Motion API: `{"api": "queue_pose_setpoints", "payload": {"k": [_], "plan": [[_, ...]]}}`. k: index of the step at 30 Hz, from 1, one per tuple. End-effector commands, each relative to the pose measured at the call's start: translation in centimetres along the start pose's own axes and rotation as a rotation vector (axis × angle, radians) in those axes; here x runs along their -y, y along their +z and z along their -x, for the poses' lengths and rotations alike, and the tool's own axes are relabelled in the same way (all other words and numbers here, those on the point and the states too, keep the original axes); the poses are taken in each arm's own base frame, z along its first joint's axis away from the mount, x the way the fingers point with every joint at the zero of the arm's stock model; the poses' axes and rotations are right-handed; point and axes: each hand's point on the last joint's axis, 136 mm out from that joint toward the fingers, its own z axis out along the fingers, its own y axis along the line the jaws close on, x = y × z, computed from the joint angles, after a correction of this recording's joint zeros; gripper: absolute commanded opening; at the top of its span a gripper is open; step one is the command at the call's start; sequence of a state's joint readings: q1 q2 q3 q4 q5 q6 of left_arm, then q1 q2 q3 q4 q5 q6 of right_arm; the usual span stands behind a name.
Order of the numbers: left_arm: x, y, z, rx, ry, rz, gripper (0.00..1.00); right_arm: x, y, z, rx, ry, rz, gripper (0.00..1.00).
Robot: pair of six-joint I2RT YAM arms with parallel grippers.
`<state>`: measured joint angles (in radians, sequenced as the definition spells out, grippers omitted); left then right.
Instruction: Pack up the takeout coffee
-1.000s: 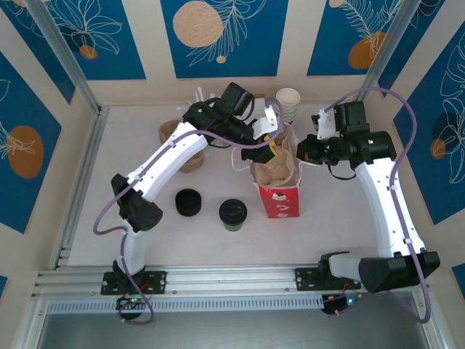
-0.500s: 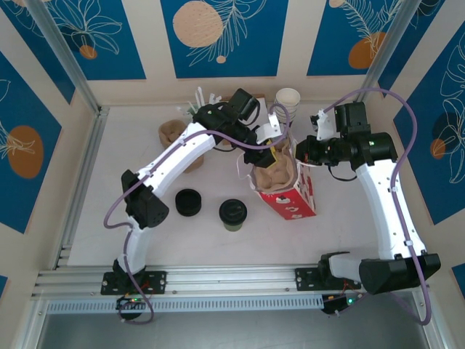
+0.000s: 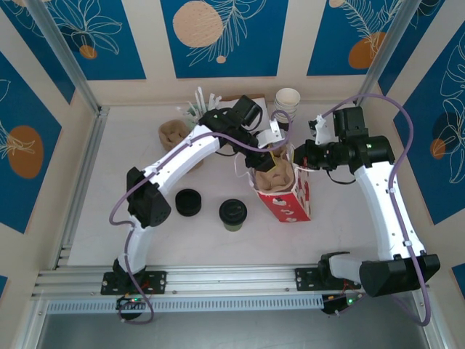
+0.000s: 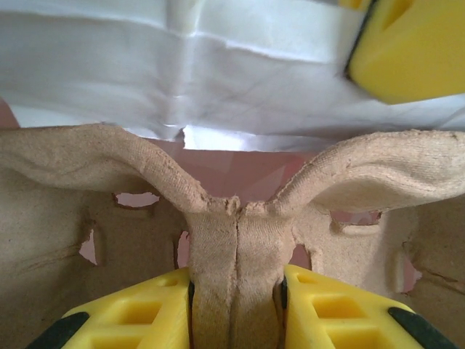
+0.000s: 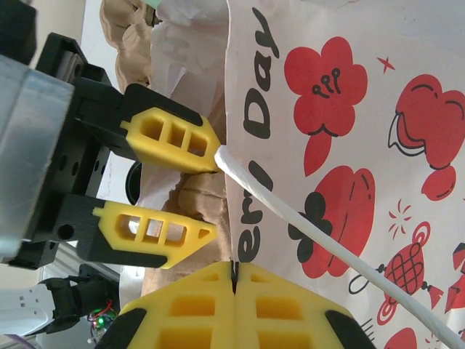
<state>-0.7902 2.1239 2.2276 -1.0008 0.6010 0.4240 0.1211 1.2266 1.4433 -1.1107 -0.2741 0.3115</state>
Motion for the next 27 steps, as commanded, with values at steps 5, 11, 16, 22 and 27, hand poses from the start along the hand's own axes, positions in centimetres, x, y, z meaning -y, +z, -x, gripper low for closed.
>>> {"api": "queue_pose_setpoints", "payload": {"k": [5,11,16,22,27], "plan": [[-0.6,0.9,0.1,0.007,0.013,0.025,0.3,-0.3,0.0,-0.4,-0.019,0.059,0.064,0.0],[-0.2,0.8,1.0,0.043,0.002,0.006,0.3,-0.2,-1.4,0.4,0.012,0.102,0.039,0.3],[-0.5,0.7,1.5,0.06,-0.014,0.017,0.3,-0.4,-4.3,0.8,0.079,0.117,-0.009,0.42],[-1.4,1.0,1.6,0.055,-0.044,0.053,0.3,-1.0,-7.2,-1.0,0.1,0.155,-0.046,0.43],[-1.8,1.0,1.8,0.058,-0.061,0.07,0.3,-1.3,-8.0,-3.4,0.066,0.193,-0.037,0.39]]}}
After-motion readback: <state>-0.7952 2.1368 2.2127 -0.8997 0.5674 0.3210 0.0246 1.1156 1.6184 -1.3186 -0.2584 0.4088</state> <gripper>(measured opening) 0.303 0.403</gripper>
